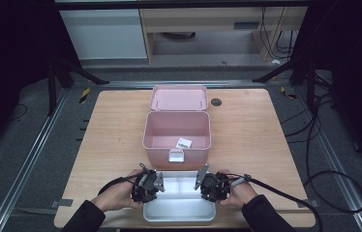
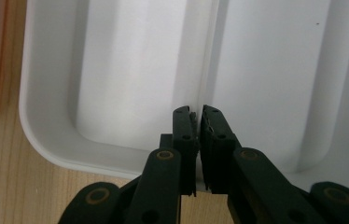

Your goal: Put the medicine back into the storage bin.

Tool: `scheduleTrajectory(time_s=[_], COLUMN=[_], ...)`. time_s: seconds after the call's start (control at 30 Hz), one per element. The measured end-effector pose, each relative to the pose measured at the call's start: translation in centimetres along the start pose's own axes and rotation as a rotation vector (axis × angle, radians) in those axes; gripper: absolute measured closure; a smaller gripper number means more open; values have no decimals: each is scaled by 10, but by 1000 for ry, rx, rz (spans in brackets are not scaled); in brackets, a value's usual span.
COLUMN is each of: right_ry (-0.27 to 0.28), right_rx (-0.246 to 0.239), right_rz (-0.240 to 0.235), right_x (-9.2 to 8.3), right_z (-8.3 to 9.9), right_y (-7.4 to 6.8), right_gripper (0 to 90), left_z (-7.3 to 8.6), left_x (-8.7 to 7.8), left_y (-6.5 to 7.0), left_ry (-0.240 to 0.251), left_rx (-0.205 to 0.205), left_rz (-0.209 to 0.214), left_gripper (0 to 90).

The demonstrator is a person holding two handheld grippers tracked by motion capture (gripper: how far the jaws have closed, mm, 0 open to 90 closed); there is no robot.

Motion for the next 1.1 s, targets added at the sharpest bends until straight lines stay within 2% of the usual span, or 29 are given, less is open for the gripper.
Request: scheduleTrajectory(time_s=[0.27,0.43,0.57,0.77,0.87,1.0,1.1], right_ry=[-7,-4,14,21,49,86,98], right_rx=[-4,-9,-8,-25,-42,-45,-48], right_rz=[-33,-45,-73,-65,-62,-62,-52], right_x=[-2,-13,-27,-56,-74,-97,-113], right_z=[1,4,8,7,4,-1,-4], right_y=[-1,-5,-12,-23,-26,-26,-20], right_gripper=[853,855,858,866,869,865,864], left_z=[-1,-4,-5,-1,3,7,7], left_x=[-2,-15,-31,-62,-82,-106,-124], left_y=[3,9,15,24,26,27,19], left_ry=[-19,-26,-13,-20,-16,-13,-6], left_rx=[55,89,104,110,93,99,91], left_rz=[38,48,54,43,38,18,-4], left_gripper=[877,887,887,887,882,887,886])
Point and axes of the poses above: each handheld gripper's, and its own axes: x roughly forward along the jaws, z roughly out of its underside, y roughly to its right, the point moved 10 cm from there along x, roughly forward along the jaws, and after that the axes turned 14 degrees about -y, right-handed, at the moved point
